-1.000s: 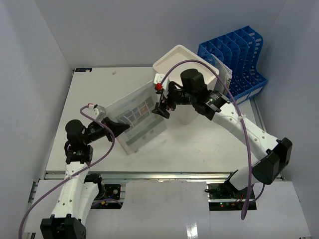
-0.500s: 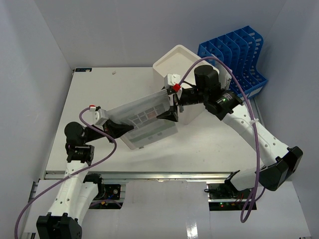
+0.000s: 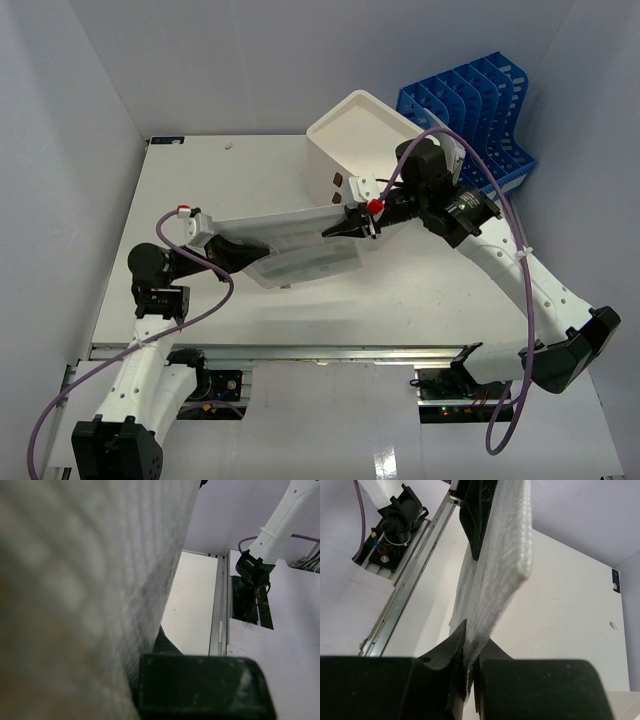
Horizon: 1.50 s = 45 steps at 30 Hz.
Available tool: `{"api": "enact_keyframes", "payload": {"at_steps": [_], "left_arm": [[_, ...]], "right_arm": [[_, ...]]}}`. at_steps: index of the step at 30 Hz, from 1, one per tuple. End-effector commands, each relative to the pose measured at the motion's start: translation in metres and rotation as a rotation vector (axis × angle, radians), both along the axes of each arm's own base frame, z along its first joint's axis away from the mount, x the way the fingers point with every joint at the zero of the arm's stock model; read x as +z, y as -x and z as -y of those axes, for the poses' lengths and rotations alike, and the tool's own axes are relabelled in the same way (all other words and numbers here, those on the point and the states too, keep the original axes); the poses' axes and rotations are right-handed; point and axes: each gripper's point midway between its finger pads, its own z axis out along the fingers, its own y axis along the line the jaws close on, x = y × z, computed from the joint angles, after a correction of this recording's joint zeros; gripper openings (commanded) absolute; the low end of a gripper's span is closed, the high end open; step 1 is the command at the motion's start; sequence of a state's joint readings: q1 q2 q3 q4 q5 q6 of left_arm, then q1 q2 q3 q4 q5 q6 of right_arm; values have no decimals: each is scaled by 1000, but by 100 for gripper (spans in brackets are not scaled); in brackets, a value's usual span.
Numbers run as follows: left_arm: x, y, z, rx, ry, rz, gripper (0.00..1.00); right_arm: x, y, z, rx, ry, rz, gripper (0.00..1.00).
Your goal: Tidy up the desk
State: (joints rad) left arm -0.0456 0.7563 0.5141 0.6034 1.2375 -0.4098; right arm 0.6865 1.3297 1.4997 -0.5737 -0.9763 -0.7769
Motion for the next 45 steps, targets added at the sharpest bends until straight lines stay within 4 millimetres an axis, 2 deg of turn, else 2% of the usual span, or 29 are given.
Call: {"api": "enact_keyframes", "payload": {"at_steps": [1, 4, 5, 7, 9, 10, 13, 18, 22, 26, 29, 30, 32, 35, 38, 45], "left_arm": [[25, 3, 0, -4, 12, 84, 0], [26, 3, 1, -3, 20, 77, 2], [27, 3, 1, -1, 23, 81, 10], [31, 3, 0, 7, 37, 78, 32], [34, 4, 0, 14, 53, 76, 78], [36, 5, 0, 18, 61, 76, 97], [42, 5, -2, 42, 79, 81, 98], [35, -2, -6, 109, 72, 40, 98], [20, -4, -9, 154, 53, 9, 98], [-1, -3, -11, 170, 25, -47, 98], [-10, -3, -12, 185, 10, -58, 98], [-12, -2, -12, 188, 8, -59, 98], [-16, -2, -13, 191, 4, -63, 98], [-21, -2, -13, 191, 0, -70, 98], [-29, -3, -13, 198, -6, -80, 98], [-38, -1, -13, 198, -6, -90, 98]], "right_arm": [[10, 2, 4, -13, -27, 20, 8], [14, -1, 4, -38, -30, 22, 8], [15, -2, 5, -49, -31, 25, 8], [20, -6, 6, -76, -39, 24, 8], [28, -15, 11, -123, -51, 27, 8], [33, -20, 14, -149, -59, 31, 8], [62, -44, 28, -286, -96, 95, 8], [124, -90, 72, -522, -190, 171, 8], [187, -106, 112, -673, -306, 262, 8], [235, -125, 154, -838, -388, 367, 8], [275, -133, 192, -973, -472, 443, 8], [282, -137, 200, -1009, -490, 464, 8], [293, -148, 221, -1120, -507, 522, 8], [296, -170, 243, -1251, -508, 574, 8], [278, -200, 260, -1347, -459, 577, 8], [261, -235, 282, -1480, -417, 592, 8]]}}
